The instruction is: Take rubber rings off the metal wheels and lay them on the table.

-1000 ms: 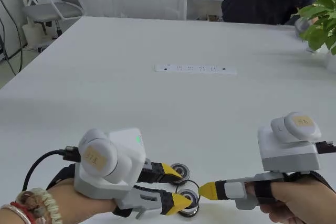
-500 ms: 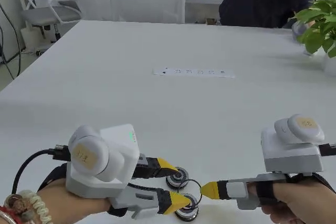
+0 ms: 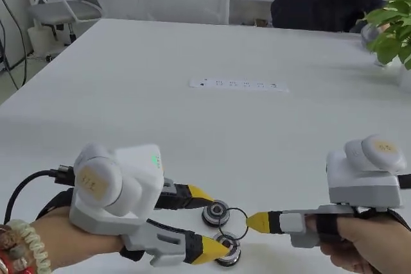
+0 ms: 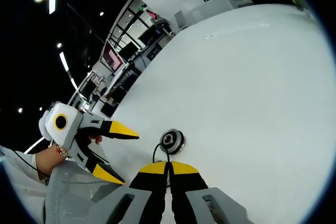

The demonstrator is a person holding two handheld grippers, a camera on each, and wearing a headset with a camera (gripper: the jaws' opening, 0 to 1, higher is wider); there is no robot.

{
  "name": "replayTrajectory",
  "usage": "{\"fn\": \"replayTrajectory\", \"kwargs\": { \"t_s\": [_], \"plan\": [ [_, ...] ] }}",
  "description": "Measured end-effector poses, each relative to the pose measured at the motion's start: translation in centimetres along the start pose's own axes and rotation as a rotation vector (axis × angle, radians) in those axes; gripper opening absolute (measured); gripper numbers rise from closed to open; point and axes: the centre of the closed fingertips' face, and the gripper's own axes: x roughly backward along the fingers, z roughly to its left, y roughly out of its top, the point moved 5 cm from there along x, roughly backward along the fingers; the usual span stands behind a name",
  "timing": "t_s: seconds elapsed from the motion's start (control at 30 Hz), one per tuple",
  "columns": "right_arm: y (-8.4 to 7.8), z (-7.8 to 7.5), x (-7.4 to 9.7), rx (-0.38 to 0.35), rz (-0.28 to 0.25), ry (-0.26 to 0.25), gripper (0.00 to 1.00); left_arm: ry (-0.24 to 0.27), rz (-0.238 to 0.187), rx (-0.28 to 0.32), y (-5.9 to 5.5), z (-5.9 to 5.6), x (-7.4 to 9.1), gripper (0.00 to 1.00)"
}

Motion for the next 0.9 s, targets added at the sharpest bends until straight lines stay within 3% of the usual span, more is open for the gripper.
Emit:
{"fn": "replayTrajectory", "kwargs": {
  "t_s": [0.63, 0.7, 0.77, 0.9],
  "plan": [
    [0.8, 0.5, 0.4, 0.016, -0.043, 0.007, 0.00, 0.048, -0.038, 0.018, 1.1, 1.3, 1.6, 0.44],
    [0.9, 0.5, 0.5, 0.016, -0.048, 0.005, 0.00, 0.047, -0.047, 0.015, 1.5, 1.4, 1.8, 0.47],
    [1.2, 0.4, 0.7, 0.014, -0.059, 0.003, 0.00, 0.029, -0.055, 0.066, 1.8, 1.2, 1.8, 0.51],
    [1.4, 0.3, 1.0, 0.018, -0.072, -0.004, 0.00, 0.031, -0.037, 0.034, 2.1, 1.2, 2.1, 0.57]
  ]
}}
